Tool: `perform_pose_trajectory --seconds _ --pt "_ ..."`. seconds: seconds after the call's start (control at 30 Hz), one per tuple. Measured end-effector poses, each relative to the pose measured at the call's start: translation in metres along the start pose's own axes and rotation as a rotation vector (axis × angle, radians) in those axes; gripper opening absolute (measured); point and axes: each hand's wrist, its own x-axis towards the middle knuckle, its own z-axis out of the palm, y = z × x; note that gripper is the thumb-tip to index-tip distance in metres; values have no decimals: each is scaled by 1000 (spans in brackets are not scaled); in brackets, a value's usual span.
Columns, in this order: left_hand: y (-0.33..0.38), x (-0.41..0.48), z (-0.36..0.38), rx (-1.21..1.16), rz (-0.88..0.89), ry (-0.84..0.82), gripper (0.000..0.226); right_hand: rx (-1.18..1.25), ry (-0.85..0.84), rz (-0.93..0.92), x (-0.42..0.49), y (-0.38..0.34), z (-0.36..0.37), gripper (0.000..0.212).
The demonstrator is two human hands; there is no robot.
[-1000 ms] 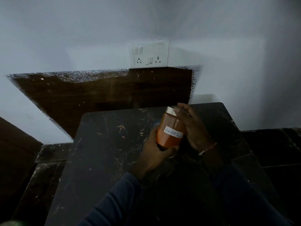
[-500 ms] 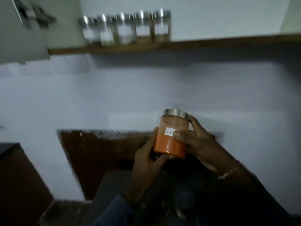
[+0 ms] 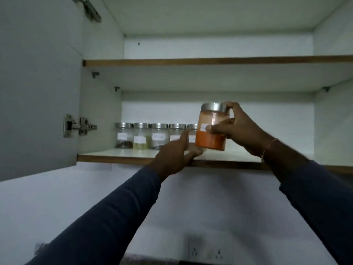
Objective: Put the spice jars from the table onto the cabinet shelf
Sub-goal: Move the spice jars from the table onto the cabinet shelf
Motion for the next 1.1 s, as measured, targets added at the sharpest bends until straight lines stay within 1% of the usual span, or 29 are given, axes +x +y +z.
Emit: perform_pose_trajectory --seconds 0.03,0.1,0.13,0.17,0.23,0.3,0.33,0.4,0.53,0.67,0.9,1.1 --pt "-6 5 5 53 -59 -54 64 -77 6 11 9 8 -1 71" --pt "-12 19 13 81 -141 -41 50 -227 2 62 26 27 -3 69" --pt "-13 29 15 81 -173 -27 46 -283 0 96 34 36 -5 69" --pt "-14 36 16 107 -197 -46 39 -314 0 131 41 45 -5 70" --pt "-15 49 21 128 -234 -115 26 -370 4 189 59 65 -8 72" --pt "-17 57 27 78 -263 -204 21 -466 -47 254 80 78 -11 70" --pt "-17 59 29 56 -263 -244 22 -508 -72 292 89 81 -12 68" --pt "-16 64 28 92 -269 -281 28 -587 -94 355 105 87 -10 63" --pt "-14 68 31 151 -305 -254 33 -743 -70 391 128 101 -1 64" --pt "-16 70 32 147 -283 -256 34 -846 -97 406 144 109 4 67" --pt "-28 70 37 56 -228 -271 37 -910 -128 401 151 113 7 71" --pt "-31 70 37 32 -224 -273 38 -860 -132 366 151 122 7 75"
